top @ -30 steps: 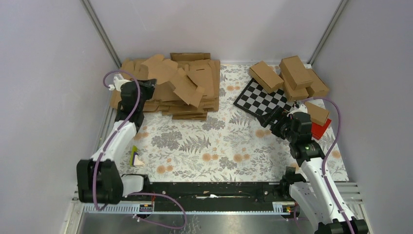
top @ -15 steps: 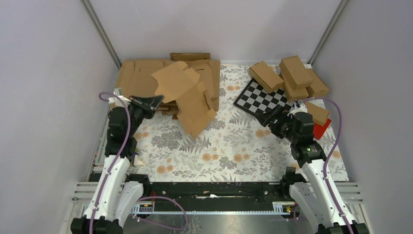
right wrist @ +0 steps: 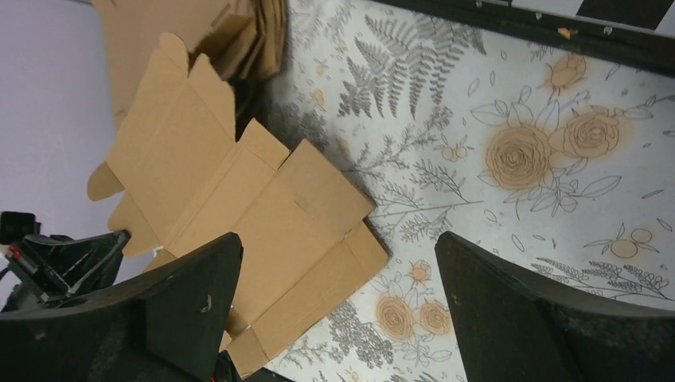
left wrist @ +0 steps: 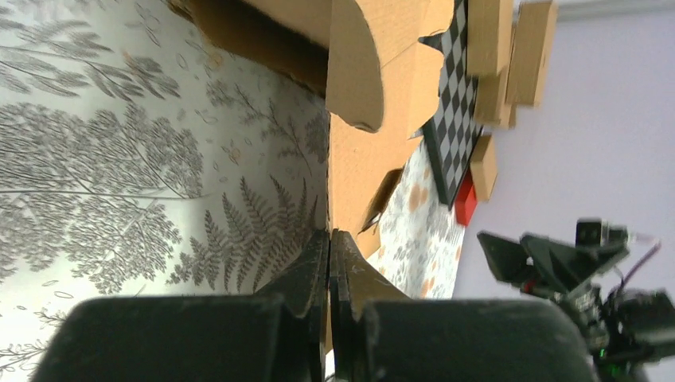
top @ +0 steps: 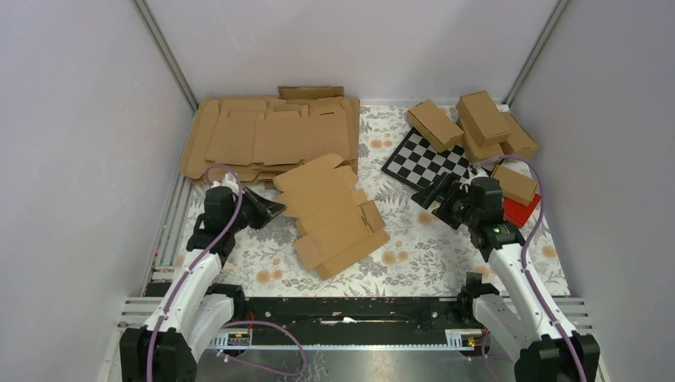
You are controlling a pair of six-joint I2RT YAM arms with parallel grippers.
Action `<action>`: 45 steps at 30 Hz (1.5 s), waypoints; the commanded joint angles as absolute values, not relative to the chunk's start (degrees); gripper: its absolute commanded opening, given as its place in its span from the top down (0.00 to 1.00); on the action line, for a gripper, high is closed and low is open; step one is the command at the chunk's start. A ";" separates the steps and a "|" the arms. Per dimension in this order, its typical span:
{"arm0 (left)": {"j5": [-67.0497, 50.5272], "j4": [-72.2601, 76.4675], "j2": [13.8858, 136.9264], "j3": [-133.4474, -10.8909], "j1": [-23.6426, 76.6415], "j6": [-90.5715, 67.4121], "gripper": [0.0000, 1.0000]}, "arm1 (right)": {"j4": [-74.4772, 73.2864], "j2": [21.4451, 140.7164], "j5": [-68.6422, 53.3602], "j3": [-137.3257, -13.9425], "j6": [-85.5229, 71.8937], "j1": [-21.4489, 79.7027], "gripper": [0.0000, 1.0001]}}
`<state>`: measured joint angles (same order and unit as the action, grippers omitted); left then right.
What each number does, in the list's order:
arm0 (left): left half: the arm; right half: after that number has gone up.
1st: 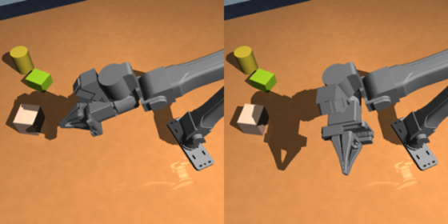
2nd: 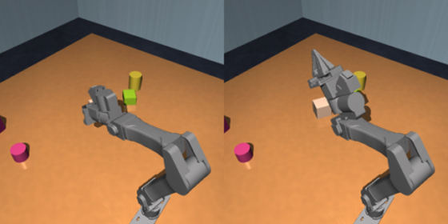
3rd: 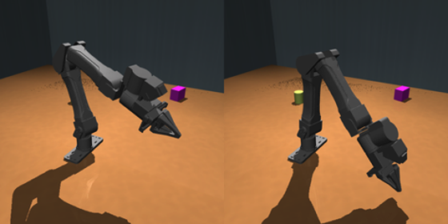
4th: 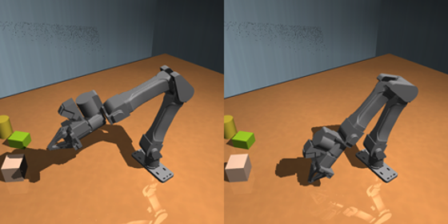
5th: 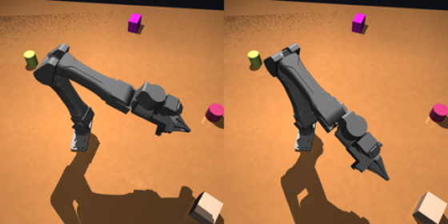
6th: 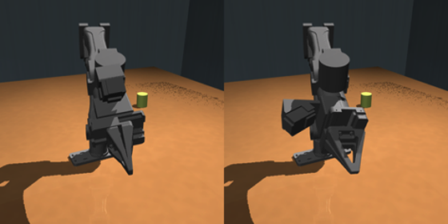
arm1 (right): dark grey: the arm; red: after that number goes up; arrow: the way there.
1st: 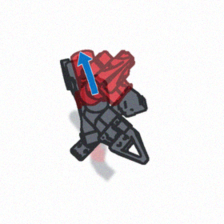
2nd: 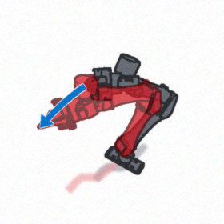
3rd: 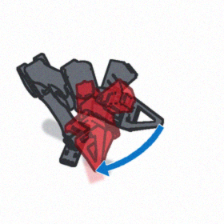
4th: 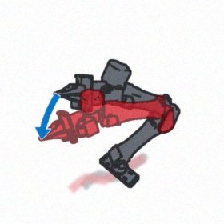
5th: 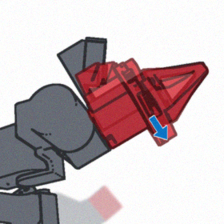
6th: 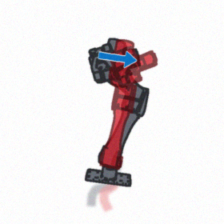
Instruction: Fold the paper box
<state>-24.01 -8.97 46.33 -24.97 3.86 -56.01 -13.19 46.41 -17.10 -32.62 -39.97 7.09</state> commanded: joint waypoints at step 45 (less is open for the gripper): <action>-2.57 -1.60 49.10 -29.12 30.41 -45.08 0.95 | -20.22 73.56 30.75 -39.76 -27.50 42.01 0.01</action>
